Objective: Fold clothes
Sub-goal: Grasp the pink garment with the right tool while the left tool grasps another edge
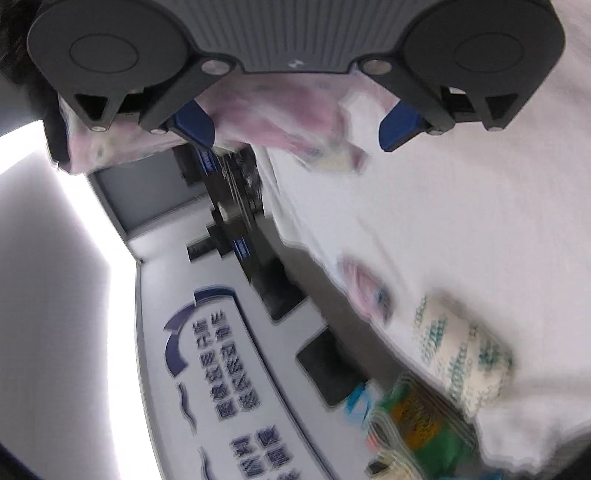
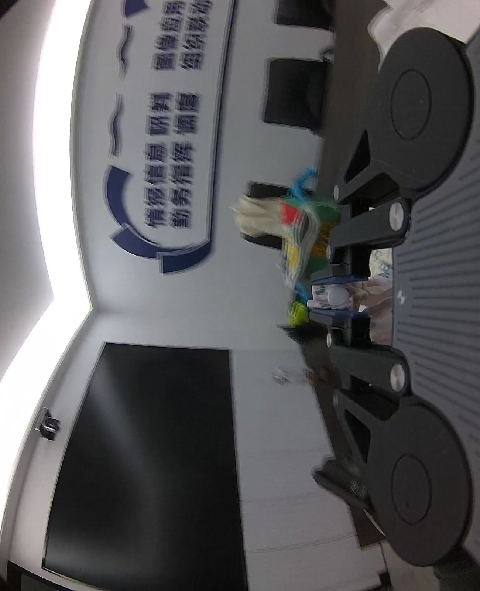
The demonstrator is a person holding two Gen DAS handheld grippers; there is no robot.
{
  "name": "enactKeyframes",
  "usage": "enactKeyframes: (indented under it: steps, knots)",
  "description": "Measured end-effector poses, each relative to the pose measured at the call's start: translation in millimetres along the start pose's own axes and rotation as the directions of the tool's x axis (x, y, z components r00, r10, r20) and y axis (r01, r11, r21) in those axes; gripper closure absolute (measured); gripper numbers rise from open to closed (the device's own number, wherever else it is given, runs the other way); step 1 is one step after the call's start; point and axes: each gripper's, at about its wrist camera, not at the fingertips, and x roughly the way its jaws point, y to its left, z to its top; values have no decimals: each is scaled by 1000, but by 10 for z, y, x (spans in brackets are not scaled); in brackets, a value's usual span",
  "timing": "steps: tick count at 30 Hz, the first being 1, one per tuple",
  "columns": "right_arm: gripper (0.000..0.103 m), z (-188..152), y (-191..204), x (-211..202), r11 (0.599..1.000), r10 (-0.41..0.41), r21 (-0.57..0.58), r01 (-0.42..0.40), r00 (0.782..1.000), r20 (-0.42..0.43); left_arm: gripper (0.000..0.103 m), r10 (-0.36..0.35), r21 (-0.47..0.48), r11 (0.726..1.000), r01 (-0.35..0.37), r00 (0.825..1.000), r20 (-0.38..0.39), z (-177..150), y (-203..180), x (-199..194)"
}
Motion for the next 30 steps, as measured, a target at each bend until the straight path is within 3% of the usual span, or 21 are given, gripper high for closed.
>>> enactKeyframes:
  steps: [2,3,4,5,6,7,10,12,17,19,21,23,25,27,30]
  knots:
    - [90,-205,18,7,1000,12,22,-12,999,-38,12,5,-52,999,-8,999,-45,-8,137,186]
    - [90,-290,9,38,999,13,35,-11,998,-53,25,-4,-47,999,1,998,-64,-38,159,243]
    - [90,-356,-2,62,999,14,52,-11,998,-65,50,-14,-41,999,11,996,-83,-67,181,300]
    - [90,-410,-24,77,997,14,70,-9,997,-74,65,-12,-28,1000,10,994,-104,-79,190,359]
    - [90,-470,-65,81,996,15,87,-8,997,-81,96,-4,-11,1000,3,992,-127,-82,192,419]
    - [90,-522,-103,80,995,14,101,-5,996,-87,99,0,-1,1000,0,990,-138,-75,213,474]
    - [90,-648,-233,131,991,-4,130,17,995,-102,102,36,26,999,-34,997,-73,48,217,533]
    - [90,-653,-288,212,990,-35,130,48,995,-98,102,32,99,995,-32,999,2,250,-80,450]
    - [90,-101,-657,527,971,-192,144,189,981,8,102,-20,303,952,-42,980,198,813,-978,183]
    - [90,302,-703,407,970,-199,163,179,973,118,102,-126,419,908,-3,951,281,840,-1446,-79]
    - [90,632,-526,140,983,-167,115,142,955,247,102,-240,534,845,14,903,357,723,-1831,-387]
    - [90,831,-255,-197,993,-117,37,111,925,361,102,-333,607,794,23,852,403,564,-1968,-662]
    - [90,873,-24,-494,998,-46,-13,56,907,418,102,-401,648,760,44,816,415,409,-1917,-855]
    - [90,812,171,-664,999,40,-43,-23,903,428,102,-392,631,775,42,814,428,264,-1617,-949]
    - [90,459,444,-515,985,174,-55,-165,932,317,101,-267,533,845,-40,832,487,63,-894,-1020]
